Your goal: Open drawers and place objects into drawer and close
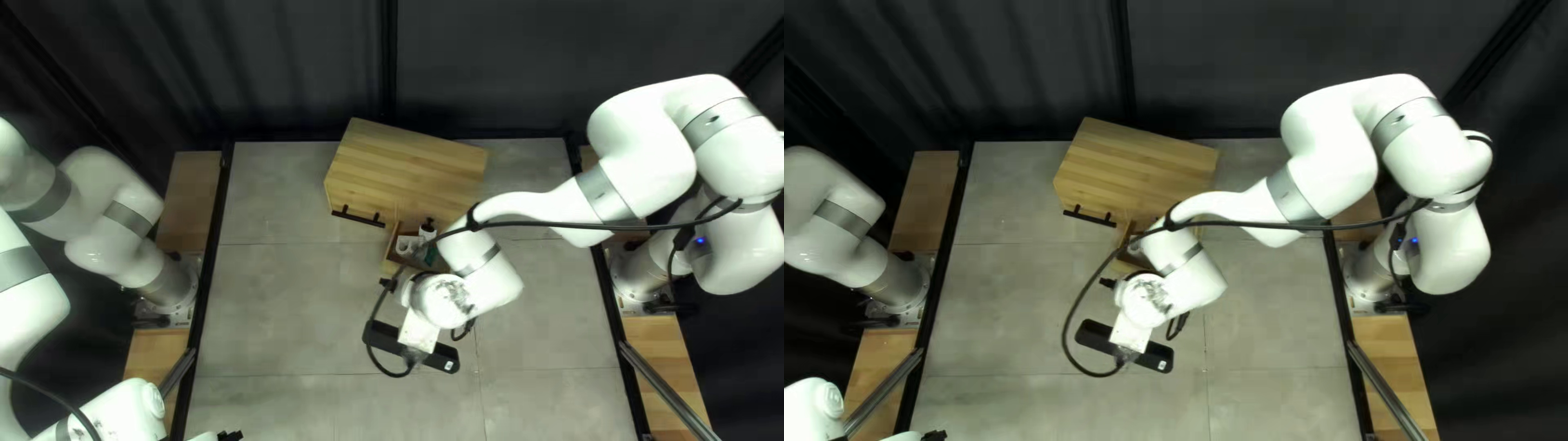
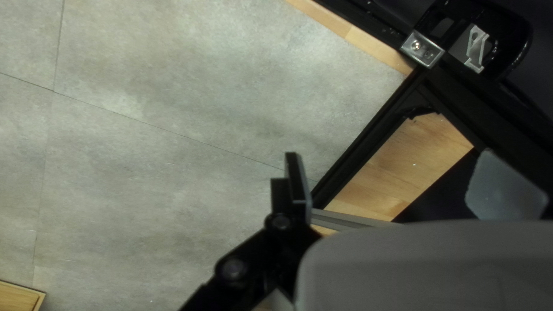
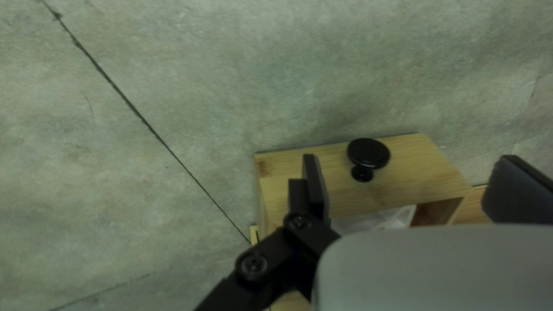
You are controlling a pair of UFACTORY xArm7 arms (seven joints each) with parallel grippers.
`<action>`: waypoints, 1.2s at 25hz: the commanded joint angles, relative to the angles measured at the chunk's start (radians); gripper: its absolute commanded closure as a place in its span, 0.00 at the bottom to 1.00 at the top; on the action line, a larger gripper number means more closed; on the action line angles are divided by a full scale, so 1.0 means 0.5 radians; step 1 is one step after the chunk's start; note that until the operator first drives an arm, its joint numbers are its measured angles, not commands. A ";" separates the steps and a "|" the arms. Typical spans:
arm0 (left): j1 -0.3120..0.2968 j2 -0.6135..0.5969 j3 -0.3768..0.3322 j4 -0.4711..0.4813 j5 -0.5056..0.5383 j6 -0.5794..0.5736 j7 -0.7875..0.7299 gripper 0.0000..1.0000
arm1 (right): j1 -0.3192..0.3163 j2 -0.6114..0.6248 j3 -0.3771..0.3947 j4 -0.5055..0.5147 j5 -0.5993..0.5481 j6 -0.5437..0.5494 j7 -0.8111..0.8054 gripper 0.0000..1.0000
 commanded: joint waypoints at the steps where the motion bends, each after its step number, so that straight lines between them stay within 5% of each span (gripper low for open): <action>1: 0.000 0.000 0.000 0.000 0.000 0.000 0.000 0.00 | 0.008 0.103 -0.015 0.069 0.015 0.015 0.041 0.00; 9: 0.000 0.000 0.000 0.000 0.000 0.000 0.000 0.00 | 0.039 0.214 -0.017 0.190 0.001 0.087 0.007 0.00; 30: 0.000 0.000 0.000 0.000 0.000 0.000 0.000 0.00 | 0.074 0.239 -0.083 0.138 -0.153 0.140 0.016 0.00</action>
